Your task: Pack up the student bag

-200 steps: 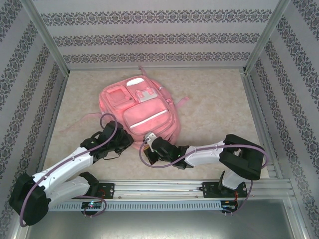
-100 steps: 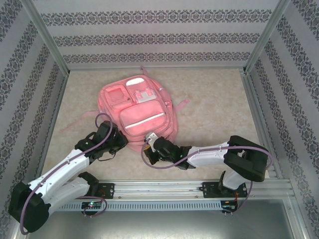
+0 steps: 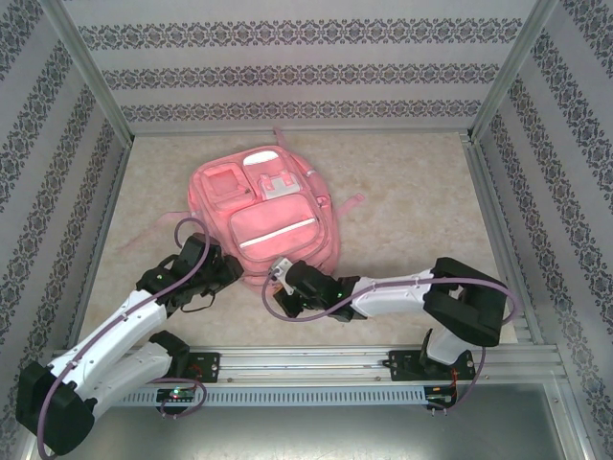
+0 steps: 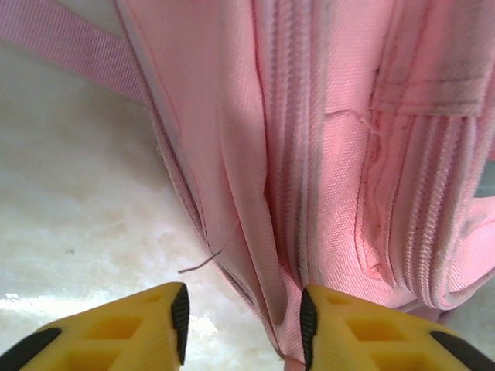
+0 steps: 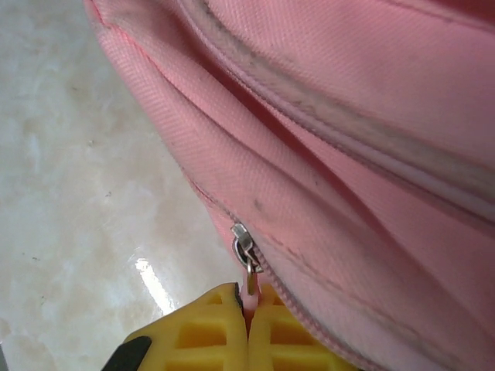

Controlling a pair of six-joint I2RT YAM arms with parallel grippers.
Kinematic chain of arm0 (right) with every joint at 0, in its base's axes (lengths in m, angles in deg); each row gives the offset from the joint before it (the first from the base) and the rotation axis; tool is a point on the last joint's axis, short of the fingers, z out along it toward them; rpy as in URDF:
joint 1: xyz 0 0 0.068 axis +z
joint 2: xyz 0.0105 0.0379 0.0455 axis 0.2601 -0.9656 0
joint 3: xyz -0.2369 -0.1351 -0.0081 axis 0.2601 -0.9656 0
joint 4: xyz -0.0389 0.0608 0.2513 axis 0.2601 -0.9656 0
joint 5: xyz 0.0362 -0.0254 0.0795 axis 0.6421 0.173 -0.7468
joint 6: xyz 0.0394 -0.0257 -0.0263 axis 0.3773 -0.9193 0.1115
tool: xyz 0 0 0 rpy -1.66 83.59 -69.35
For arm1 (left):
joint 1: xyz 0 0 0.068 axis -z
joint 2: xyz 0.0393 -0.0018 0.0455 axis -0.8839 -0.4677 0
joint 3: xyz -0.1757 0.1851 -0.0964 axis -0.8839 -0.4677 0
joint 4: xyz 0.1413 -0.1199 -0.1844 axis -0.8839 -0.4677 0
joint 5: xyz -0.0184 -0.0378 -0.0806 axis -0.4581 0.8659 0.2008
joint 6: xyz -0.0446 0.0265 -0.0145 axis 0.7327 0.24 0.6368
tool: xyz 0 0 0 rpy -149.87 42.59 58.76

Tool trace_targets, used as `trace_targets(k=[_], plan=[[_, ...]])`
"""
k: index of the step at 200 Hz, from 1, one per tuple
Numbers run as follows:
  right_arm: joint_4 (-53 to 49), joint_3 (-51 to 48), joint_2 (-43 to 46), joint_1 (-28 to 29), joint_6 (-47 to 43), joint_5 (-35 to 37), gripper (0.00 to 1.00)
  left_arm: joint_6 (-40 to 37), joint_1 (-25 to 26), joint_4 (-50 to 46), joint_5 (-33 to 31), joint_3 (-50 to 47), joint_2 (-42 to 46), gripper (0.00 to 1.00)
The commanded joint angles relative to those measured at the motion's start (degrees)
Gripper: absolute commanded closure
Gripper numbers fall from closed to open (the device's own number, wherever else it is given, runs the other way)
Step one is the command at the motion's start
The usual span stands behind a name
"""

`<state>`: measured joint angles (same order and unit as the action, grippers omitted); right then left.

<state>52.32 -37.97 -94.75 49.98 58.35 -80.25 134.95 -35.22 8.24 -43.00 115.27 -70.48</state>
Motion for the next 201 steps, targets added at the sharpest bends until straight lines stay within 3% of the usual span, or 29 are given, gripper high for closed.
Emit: trace_targets(k=[1, 40, 97, 179, 189, 201], plan=[[-1.53, 1.82, -2.52, 1.01, -0.64, -1.48, 1.0, 4.37, 0.39, -1.15, 1.8, -0.45, 0.43, 0.53], [-0.52, 1.75, -2.69, 0.99, -0.36, -0.58, 1.0, 8.35, 3.12, -1.61, 0.13, 1.79, -1.2, 0.5], [1.68, 0.47, -2.88, 0.94, 0.6, 0.52, 1.0, 17.41, 9.07, 0.23, -2.13, 1.51, -5.47, 0.52], [3.37, -0.15, -3.69, 0.9, 1.39, 1.19, 1.0, 18.32, 10.36, 7.67, -7.05, 0.55, -10.03, 0.49], [3.13, -0.17, -3.61, 0.94, 1.48, 1.56, 1.0, 17.37, 10.37, 7.96, -8.15, 0.89, -10.53, 0.53], [3.07, -0.32, -3.39, 0.94, 1.4, 1.82, 1.0, 15.69, 10.37, 7.52, -9.83, 1.55, -10.79, 0.65]])
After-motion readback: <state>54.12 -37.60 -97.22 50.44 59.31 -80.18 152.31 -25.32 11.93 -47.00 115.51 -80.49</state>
